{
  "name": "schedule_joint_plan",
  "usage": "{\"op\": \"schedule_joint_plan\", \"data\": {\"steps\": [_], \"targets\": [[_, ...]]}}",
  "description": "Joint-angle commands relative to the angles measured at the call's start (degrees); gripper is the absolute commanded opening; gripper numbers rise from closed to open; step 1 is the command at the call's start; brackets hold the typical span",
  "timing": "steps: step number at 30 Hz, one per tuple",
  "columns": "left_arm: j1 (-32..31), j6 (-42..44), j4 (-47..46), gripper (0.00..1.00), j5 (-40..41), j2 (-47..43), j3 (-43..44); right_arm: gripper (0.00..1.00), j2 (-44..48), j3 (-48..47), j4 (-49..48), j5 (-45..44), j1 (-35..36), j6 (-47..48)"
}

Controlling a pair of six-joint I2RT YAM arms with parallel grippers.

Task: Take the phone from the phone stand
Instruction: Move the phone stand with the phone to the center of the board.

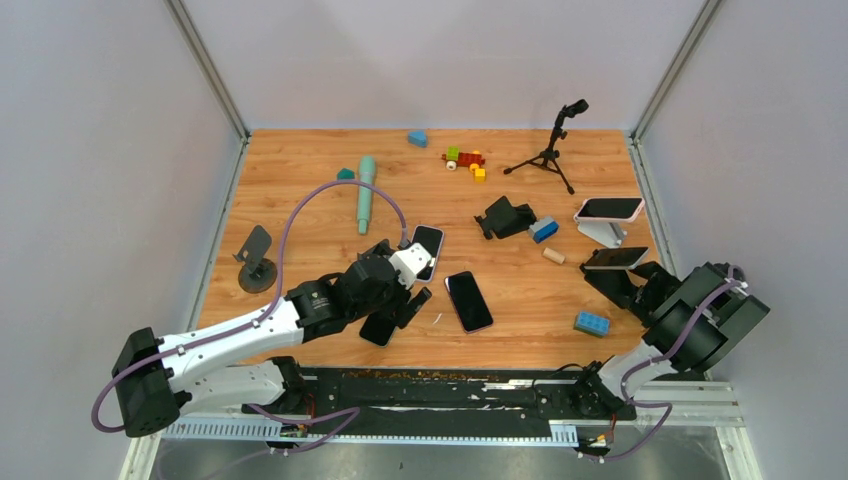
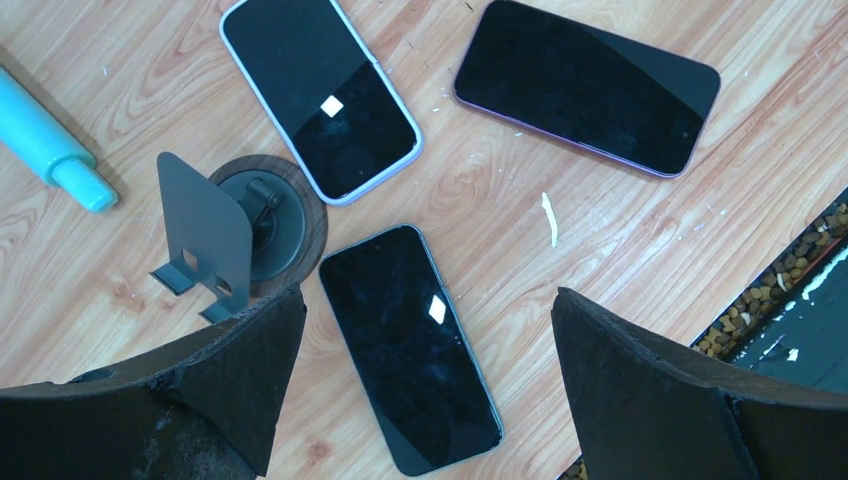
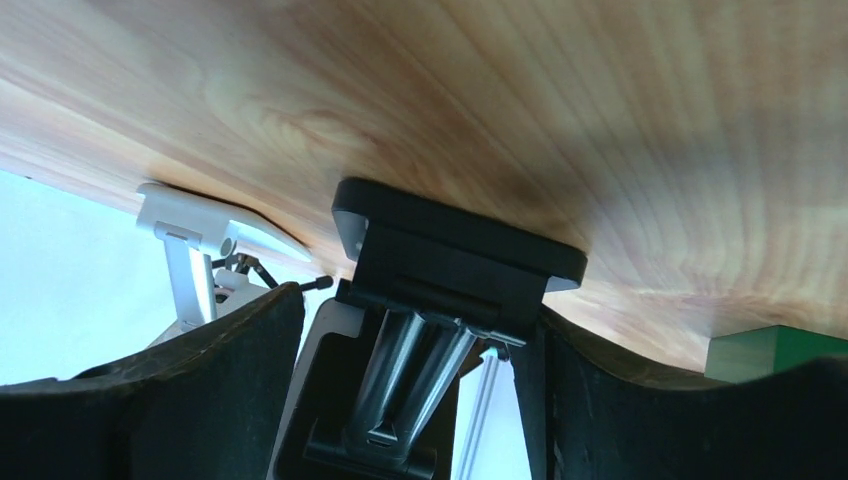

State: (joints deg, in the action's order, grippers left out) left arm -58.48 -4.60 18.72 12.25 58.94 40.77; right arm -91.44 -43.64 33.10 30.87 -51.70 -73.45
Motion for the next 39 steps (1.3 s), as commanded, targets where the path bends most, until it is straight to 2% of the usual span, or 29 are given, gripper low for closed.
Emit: {"op": "schedule_joint_plan", "data": {"steps": [1,6,21,27,39], "targets": [[0.02,0.94,-0.28,1.0,1.17,-0.48,2.25,0.71,-3.38,-2.93,-2.57,1.9,1.97,-0.35],[-0.04,1.23,0.01,1.0,1.81,-0.53,2.36,0.64,-5.98,-4.23,-2.99,1.8,3.63,0.26],[-0.05,1.89,1.21,1.0,2.82,-0.55,2.67,0.35,-8.93,-5.2,-3.11,-0.31,4.38,7.74],[-0.03,1.89,1.45,1.0,2.87,-0.4,2.73,0.3,-9.04,-6.57,-1.45,-2.65,4.97,9.41],[-0.01,1.95,1.8,1.0,2.68,0.49,3.0,0.27,-9.58,-8.39,0.51,-4.82,9.01,10.99]]}}
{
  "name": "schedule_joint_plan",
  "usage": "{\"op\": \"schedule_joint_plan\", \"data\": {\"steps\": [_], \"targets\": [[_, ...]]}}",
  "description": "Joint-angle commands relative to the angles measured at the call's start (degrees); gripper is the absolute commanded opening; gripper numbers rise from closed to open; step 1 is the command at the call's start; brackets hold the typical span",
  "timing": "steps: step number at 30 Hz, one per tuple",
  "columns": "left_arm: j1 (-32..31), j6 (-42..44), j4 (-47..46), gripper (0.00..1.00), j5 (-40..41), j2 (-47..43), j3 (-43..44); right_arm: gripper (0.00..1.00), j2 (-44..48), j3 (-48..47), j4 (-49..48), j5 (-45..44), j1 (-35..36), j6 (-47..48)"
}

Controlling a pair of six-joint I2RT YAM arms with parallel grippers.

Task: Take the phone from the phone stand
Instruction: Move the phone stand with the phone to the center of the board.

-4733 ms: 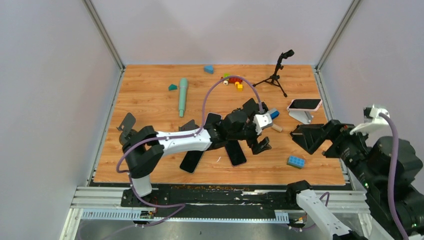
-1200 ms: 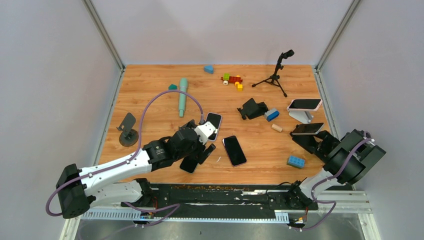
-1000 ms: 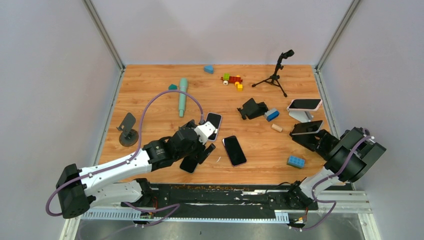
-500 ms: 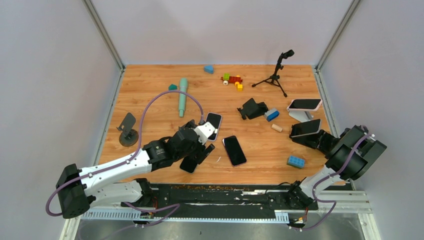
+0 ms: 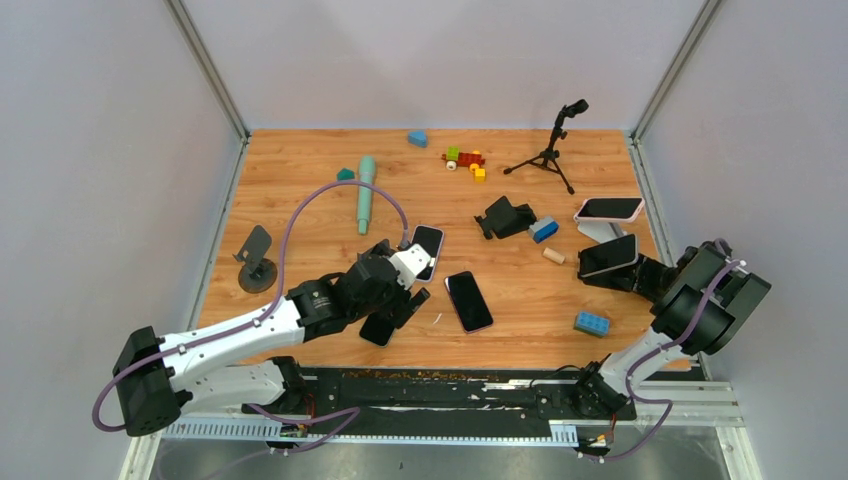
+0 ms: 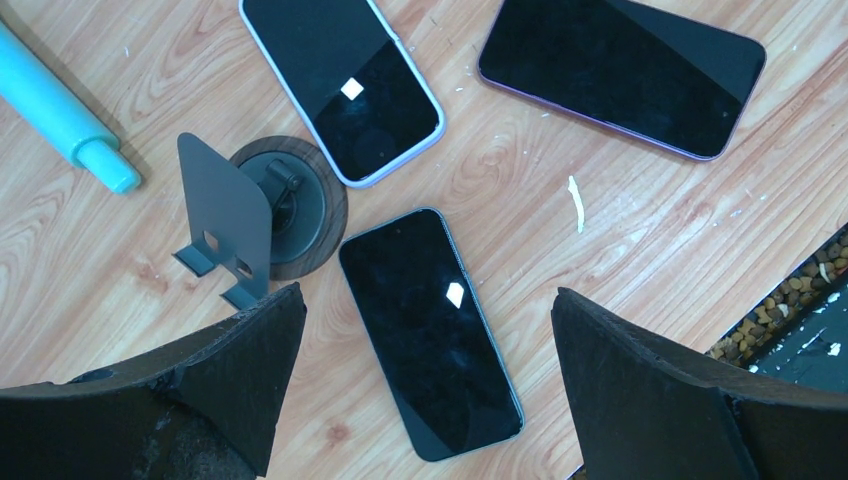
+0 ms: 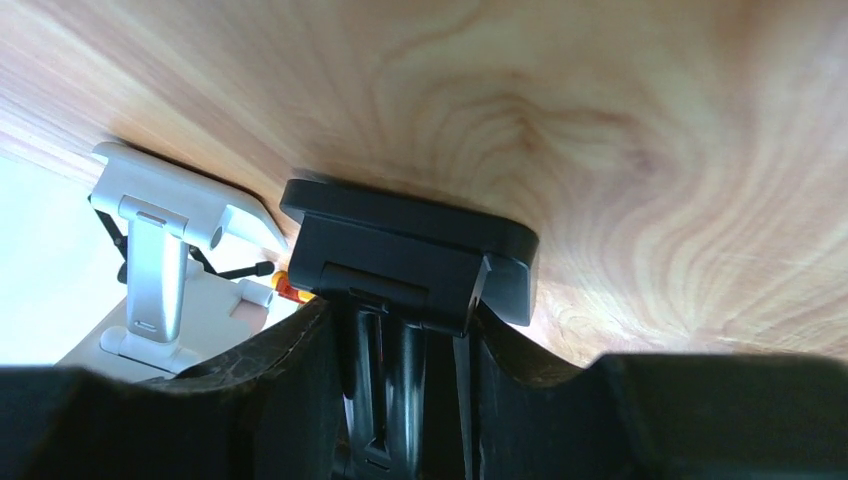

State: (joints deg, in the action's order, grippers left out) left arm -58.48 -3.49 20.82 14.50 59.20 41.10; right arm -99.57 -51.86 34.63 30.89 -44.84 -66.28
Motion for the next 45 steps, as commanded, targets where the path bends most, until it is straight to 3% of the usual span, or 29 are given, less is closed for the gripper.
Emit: {"op": "schedule_joint_plan", "data": {"steps": [1,20,45], "targets": [[-0.03,0.85,-0.32,1.0,0.37,0.22,2.67,0.27,-1.33,-0.18,-0.93,-5.01,2.51,3.97],[-0.04,0.59,0.01,1.0,-0.18,0.97,2.91,0.27,-1.66,2.24,-0.84,-6.27,8.46,5.29],[-0.03,-4.42,-5.34,1.0,-3.41,2.49,1.45,0.25,9.49,16.04,-5.07,-5.18,10.75,6.14]]}}
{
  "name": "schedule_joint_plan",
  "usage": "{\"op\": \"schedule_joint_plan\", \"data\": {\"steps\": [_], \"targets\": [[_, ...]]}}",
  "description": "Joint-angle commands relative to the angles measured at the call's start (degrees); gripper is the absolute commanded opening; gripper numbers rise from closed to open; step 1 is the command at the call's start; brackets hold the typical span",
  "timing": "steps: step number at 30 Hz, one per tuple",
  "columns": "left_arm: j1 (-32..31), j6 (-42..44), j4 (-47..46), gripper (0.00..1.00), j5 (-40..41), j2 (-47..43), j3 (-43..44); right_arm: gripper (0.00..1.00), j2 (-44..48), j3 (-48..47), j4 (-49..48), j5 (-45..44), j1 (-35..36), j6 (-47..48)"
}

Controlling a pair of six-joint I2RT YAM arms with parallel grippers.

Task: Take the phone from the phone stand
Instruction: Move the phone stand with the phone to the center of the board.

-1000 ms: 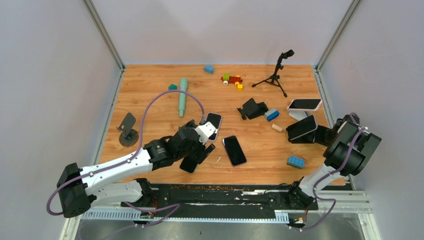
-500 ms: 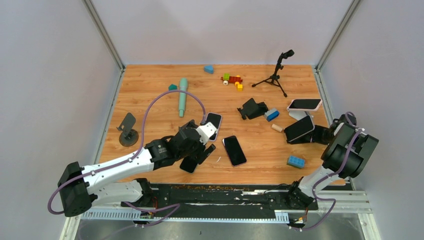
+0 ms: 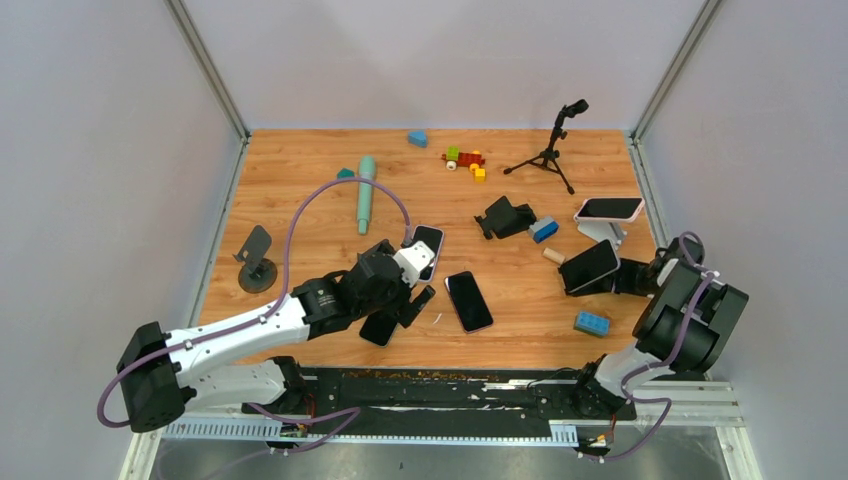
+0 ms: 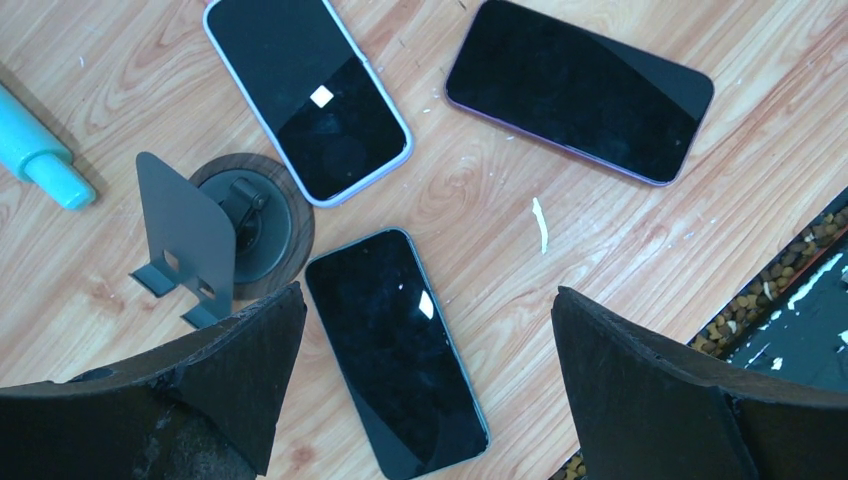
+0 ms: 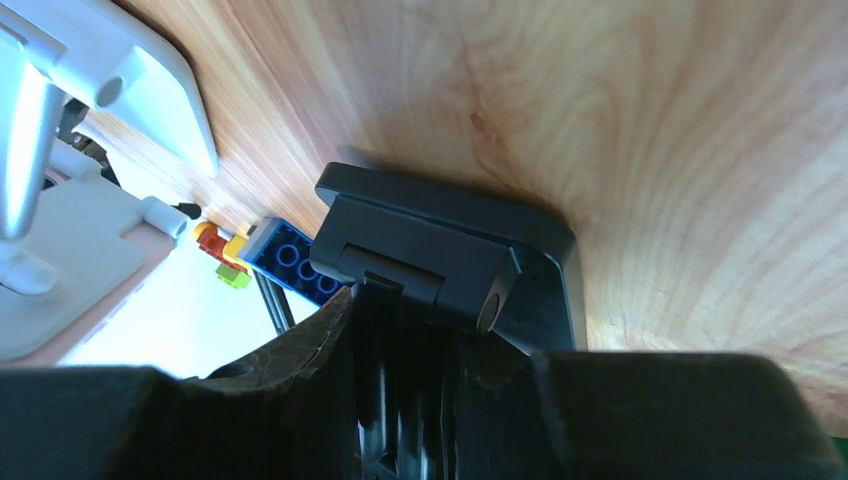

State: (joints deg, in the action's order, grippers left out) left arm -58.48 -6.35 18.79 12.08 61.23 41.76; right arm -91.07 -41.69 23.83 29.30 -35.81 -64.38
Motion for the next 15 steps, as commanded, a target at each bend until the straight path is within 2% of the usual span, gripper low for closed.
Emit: {"op": "schedule_joint_plan", "data": {"steps": [1,15], "targets": [[0.0,-1.56,-3.49,1.0,-1.11,0.68,0.83,0.25,1.63,6.89,5.15,-3.56,1.99,3.59],[-0.04,-2.9,-4.33,1.0,-2.64,1.35,0.75,0.25,6.09,14.64,-0.77,-3.42,10.19,-4.47]]}}
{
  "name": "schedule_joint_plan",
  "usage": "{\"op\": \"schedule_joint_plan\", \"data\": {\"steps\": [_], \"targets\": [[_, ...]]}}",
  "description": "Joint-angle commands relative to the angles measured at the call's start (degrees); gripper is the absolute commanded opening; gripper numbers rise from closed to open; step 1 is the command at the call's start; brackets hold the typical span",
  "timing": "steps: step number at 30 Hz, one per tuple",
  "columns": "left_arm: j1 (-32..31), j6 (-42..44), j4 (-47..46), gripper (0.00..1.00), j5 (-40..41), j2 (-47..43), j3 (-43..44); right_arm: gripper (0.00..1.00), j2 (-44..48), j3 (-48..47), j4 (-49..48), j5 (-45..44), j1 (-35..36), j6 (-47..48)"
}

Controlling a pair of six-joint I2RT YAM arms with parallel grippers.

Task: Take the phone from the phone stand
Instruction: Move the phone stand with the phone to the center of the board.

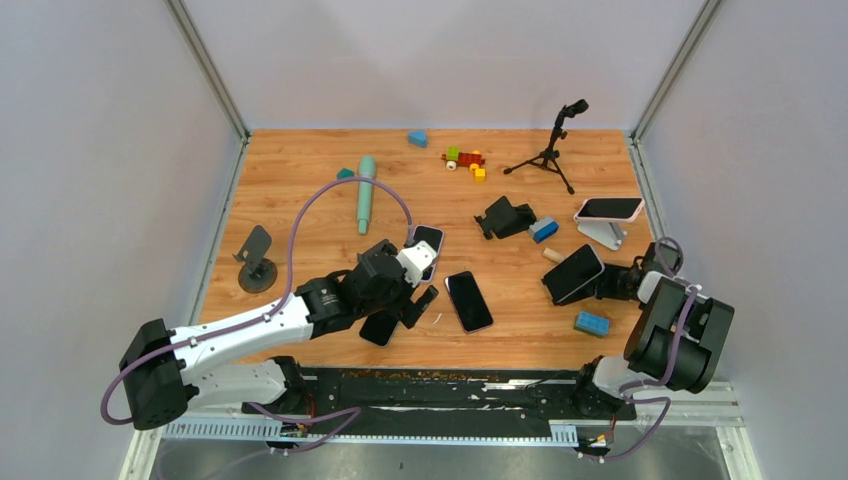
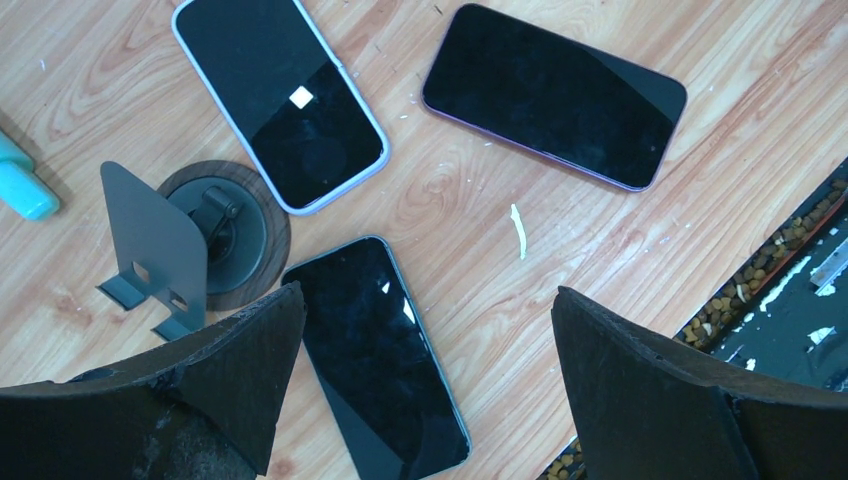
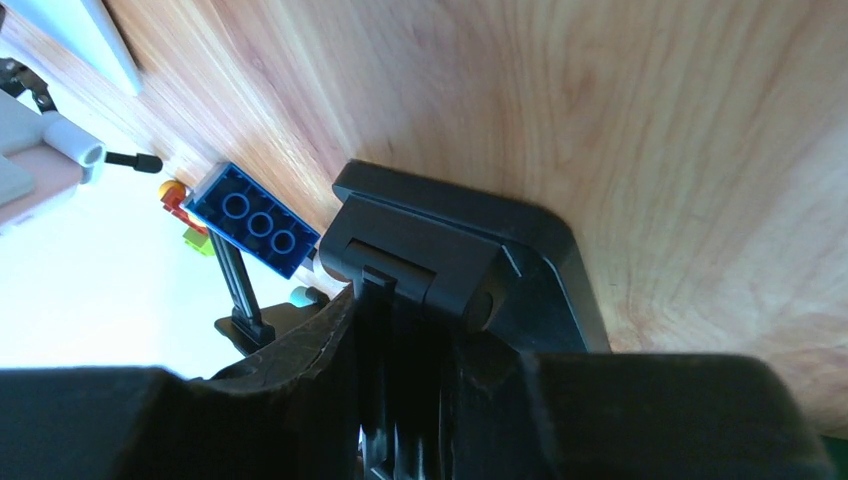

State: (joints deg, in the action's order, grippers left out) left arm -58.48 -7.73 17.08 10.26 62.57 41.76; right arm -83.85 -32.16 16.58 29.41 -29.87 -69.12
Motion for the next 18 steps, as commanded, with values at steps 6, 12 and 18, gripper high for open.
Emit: {"op": "schedule_joint_plan", "data": {"steps": [6,12,18], "targets": [[0.01,-1.76,-2.88,1.0,-1.03,0.23,0.74,0.25,0.72,7.69,3.83,-4.47,9.31,-4.47],[-0.01,-1.85,-2.86,1.0,-1.28,0.57,0.88,0.25,1.98,8.69,2.4,-6.01,15.37,-9.45],[-0.03,-1.99,-2.89,1.0,-1.3,0.67,0.72,0.26,2.63,8.17,1.98,-7.17,20.21,-12.93]]}}
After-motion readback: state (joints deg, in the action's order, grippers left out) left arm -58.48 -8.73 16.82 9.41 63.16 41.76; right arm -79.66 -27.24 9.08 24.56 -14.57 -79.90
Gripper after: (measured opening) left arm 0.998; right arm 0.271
